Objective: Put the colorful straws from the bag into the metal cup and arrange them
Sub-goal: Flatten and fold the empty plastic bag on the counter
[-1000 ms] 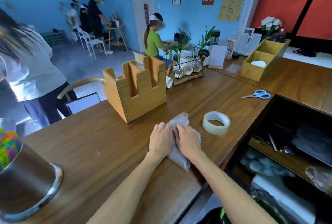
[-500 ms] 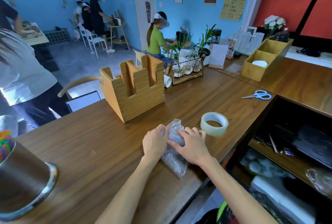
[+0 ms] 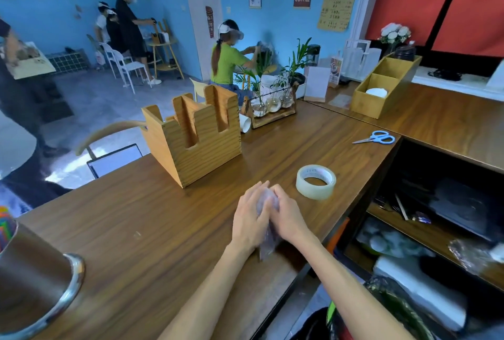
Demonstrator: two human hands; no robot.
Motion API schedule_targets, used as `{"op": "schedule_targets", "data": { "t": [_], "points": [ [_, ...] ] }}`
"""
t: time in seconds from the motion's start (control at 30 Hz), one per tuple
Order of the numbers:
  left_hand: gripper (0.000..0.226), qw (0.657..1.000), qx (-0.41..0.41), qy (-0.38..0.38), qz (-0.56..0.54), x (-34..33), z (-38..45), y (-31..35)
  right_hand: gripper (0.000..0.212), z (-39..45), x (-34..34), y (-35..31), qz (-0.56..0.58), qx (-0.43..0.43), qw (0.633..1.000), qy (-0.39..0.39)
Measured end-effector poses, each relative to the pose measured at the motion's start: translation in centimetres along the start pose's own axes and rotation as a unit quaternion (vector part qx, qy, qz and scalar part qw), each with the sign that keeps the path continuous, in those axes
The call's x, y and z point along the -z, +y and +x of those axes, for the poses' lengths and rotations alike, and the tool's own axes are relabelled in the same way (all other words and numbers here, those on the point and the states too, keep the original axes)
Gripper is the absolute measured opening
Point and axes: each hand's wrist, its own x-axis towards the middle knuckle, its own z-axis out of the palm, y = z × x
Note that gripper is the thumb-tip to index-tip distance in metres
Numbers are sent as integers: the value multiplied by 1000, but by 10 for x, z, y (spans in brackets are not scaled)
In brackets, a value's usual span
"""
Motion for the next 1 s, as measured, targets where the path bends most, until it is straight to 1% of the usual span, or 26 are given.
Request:
{"op": "schedule_targets", "data": {
  "t": [0.07,0.13,0.2,0.27,0.33,0.37,0.4,0.43,0.47,0.5,0.53,0.57,0.63,0.7,0.77,0.83,0.9,1.0],
  "points": [
    [37,998,-19,43,-38,-9,-3,12,7,-5,-1,-11,119,-47,992,-4],
    [34,996,-19,74,-38,-12,-2,20,18,-15,0,-18,242,-111,963,-30],
    [32,996,-6,85,-20,-13,2,23,31,-28,5,-20,307,-154,939,-21],
    [28,995,10,99,-8,-11,6,29,33,-45,12,-22,324,-145,935,27],
    [22,991,43,116,-58,-10,6,42,30,-67,19,-21,305,-95,941,110],
    [20,985,66,122,-104,-10,5,50,35,-77,22,-22,291,-66,945,133],
    [17,980,82,112,-146,-14,0,58,44,-89,22,-20,279,-42,949,141],
    [12,977,74,89,-177,-18,-6,64,56,-98,21,-20,267,-24,953,143],
    [11,978,56,48,-194,-25,-16,73,63,-107,19,-18,258,-16,954,155],
    [14,978,32,7,-204,-34,-25,79,64,-111,19,-18,250,-14,951,179],
    [15,975,18,-27,-218,-45,-35,87,60,-117,21,-14,245,-14,945,216],
    [15,975,14,-43,-219,-53,-40,92,55,-118,23,-12,241,-16,938,249],
    [23,978,3,-72,-195,-73,-52,105,38,-126,34,1,225,-26,925,304],
    [29,972,-3,-111,-207,-87,-64,111,28,-136,43,19,212,-43,920,326],
    [33,960,2,-146,-239,-96,-78,117,24,-146,54,39,193,-65,916,346],
    [34,955,-9,-168,-243,-104,-89,123,26,-156,63,51,153,-87,914,365],
    [34,953,-15,-184,-241,-115,-93,128,27,-166,72,58,119,-90,912,381],
    [39,942,-15,-221,-254,-129,-96,133,25,-180,87,62,65,-95,915,387]
  ]
}}
